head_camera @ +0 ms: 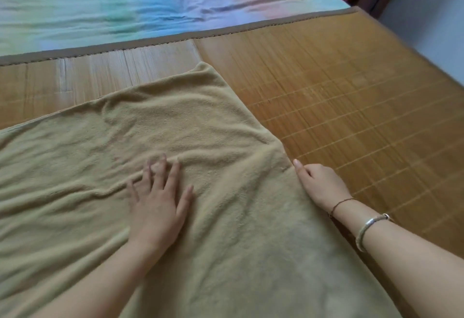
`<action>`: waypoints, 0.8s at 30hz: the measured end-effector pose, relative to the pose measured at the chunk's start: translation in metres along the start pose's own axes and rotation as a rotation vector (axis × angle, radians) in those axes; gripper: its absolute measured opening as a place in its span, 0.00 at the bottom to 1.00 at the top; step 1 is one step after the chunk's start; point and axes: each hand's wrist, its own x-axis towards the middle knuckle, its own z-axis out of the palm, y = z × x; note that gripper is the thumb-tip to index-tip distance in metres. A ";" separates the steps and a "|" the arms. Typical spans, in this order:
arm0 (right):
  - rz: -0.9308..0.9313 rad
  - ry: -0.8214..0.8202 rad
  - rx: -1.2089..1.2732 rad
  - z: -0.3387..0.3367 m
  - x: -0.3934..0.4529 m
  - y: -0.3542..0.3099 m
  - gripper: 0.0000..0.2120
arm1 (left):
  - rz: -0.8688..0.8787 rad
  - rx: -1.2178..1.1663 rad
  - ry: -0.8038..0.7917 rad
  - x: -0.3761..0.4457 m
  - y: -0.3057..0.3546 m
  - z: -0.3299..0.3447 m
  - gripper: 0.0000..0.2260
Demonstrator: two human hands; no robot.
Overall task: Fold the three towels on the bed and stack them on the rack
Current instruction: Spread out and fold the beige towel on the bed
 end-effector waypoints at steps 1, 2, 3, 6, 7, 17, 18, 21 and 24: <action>0.003 -0.011 -0.026 0.003 -0.013 0.006 0.27 | 0.015 -0.005 -0.027 -0.012 0.011 0.005 0.34; -0.001 0.000 -0.053 0.004 -0.023 0.011 0.26 | 0.026 0.009 -0.044 -0.021 0.019 0.011 0.34; -0.002 0.036 -0.069 0.006 -0.031 0.016 0.24 | 0.024 0.032 -0.058 -0.026 0.025 0.016 0.34; 0.009 0.198 -0.151 0.003 -0.041 0.032 0.23 | -0.009 0.094 -0.077 -0.024 0.028 0.026 0.36; 0.023 0.220 -0.175 0.001 -0.043 0.038 0.23 | -0.012 0.112 -0.081 -0.022 0.029 0.027 0.36; -0.092 0.087 -0.217 0.008 -0.082 0.068 0.19 | 0.270 0.065 0.014 -0.008 0.105 0.013 0.25; -0.107 0.075 -0.174 0.009 -0.085 0.071 0.18 | 0.360 0.028 0.032 -0.002 0.125 0.014 0.23; -0.095 0.064 -0.033 0.006 -0.090 0.083 0.15 | 0.461 0.004 0.013 0.012 0.188 0.027 0.19; -0.062 0.058 0.094 0.005 -0.095 0.093 0.12 | 0.301 0.023 -0.140 0.021 0.223 0.045 0.29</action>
